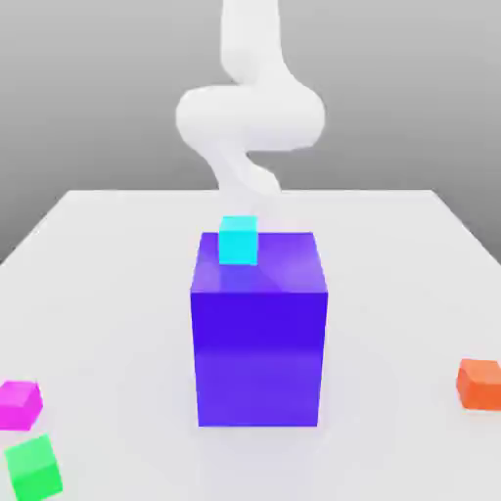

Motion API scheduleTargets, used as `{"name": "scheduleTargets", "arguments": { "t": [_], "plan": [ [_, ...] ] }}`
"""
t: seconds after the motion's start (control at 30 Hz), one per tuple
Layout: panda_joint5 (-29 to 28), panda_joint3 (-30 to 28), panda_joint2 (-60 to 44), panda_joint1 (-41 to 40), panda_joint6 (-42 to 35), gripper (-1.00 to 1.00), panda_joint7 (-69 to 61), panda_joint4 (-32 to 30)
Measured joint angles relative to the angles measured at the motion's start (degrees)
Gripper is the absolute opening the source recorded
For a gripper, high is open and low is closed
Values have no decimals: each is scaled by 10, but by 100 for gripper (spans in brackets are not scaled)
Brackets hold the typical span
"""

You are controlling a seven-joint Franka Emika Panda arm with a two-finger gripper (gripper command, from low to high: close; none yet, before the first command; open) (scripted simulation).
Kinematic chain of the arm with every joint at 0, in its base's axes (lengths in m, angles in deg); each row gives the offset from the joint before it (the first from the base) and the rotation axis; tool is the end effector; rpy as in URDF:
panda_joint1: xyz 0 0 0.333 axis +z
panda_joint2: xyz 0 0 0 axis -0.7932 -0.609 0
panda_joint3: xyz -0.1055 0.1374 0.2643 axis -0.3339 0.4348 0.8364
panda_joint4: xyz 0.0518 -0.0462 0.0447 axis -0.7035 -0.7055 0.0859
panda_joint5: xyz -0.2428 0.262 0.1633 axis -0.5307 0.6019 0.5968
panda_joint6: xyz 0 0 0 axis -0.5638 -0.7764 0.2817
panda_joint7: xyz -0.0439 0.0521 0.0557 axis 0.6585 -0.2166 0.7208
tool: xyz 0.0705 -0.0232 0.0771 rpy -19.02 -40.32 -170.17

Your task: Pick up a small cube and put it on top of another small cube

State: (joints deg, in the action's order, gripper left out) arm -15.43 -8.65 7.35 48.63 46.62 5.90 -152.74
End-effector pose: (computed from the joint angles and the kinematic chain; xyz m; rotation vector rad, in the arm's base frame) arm 0.3798 -0.0225 0.6759 -2.4125 1.2275 -0.9614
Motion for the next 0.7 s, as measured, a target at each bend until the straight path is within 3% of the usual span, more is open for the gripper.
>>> {"name": "scheduleTargets", "arguments": {
  "t": [0.47,0.7],
  "plan": [
    [-48,-26,-295,-179,112,0,277,-38],
    [-22,-63,-440,-254,169,0,378,-57]
  ]
}}
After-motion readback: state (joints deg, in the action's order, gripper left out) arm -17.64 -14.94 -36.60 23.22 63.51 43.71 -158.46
